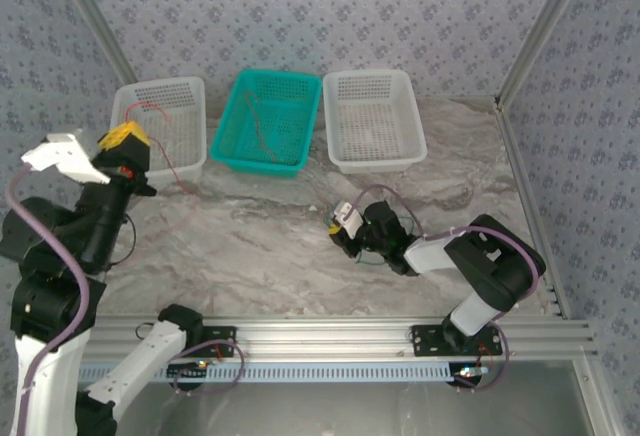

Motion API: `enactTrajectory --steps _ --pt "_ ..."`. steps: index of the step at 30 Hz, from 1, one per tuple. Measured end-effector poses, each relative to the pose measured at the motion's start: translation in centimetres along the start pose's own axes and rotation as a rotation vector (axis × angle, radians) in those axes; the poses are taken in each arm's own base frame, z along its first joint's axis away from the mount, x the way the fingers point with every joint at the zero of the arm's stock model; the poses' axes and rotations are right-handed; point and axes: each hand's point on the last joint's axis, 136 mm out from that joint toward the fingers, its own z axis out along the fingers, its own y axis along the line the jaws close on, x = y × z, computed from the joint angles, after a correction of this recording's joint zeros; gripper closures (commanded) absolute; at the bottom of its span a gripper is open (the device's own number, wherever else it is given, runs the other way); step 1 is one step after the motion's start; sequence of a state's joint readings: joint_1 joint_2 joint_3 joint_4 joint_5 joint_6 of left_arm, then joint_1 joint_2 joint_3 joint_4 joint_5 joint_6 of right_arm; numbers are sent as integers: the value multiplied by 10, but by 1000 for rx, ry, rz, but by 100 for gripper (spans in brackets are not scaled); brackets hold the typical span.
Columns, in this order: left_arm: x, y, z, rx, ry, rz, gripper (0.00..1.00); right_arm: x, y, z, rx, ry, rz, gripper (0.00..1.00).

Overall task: Untangle the cables
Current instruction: Place the cable into the container.

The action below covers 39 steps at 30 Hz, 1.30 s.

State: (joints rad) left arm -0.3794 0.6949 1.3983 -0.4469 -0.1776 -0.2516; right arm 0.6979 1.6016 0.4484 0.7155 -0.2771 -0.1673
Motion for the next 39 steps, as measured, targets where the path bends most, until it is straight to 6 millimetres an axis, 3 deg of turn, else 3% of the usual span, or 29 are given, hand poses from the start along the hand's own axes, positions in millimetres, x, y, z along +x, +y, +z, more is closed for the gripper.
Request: enactTrajectory --steps 3,5,6,7,11,14,15,19,22,30,34,39 --pt "21 -7 28 20 79 9 100 1 3 1 -18 20 12 74" --pt "37 -9 49 23 135 17 100 -2 8 3 -41 30 20 55" --pt "46 -9 60 20 163 22 100 -4 11 3 -52 32 20 37" --pt "54 -9 70 15 187 27 100 -7 15 4 -62 32 23 30" --pt "75 -1 108 -13 250 39 100 -21 26 -1 -80 10 12 26" --pt "79 5 134 -19 259 36 100 -42 27 -12 -51 -39 3 20" --pt "76 4 143 -11 248 34 100 -52 26 -17 -34 -66 2 1" --pt "59 -8 177 50 195 27 100 -87 18 -38 28 -167 15 0" --pt "46 -16 205 90 150 28 100 -101 14 -49 54 -204 25 0" --pt "29 4 292 92 87 35 100 -99 13 -58 68 -183 48 0" --pt "44 21 328 76 132 32 100 -97 14 -60 68 -172 50 0" --pt "86 34 358 78 244 8 100 -97 14 -61 68 -171 50 0"
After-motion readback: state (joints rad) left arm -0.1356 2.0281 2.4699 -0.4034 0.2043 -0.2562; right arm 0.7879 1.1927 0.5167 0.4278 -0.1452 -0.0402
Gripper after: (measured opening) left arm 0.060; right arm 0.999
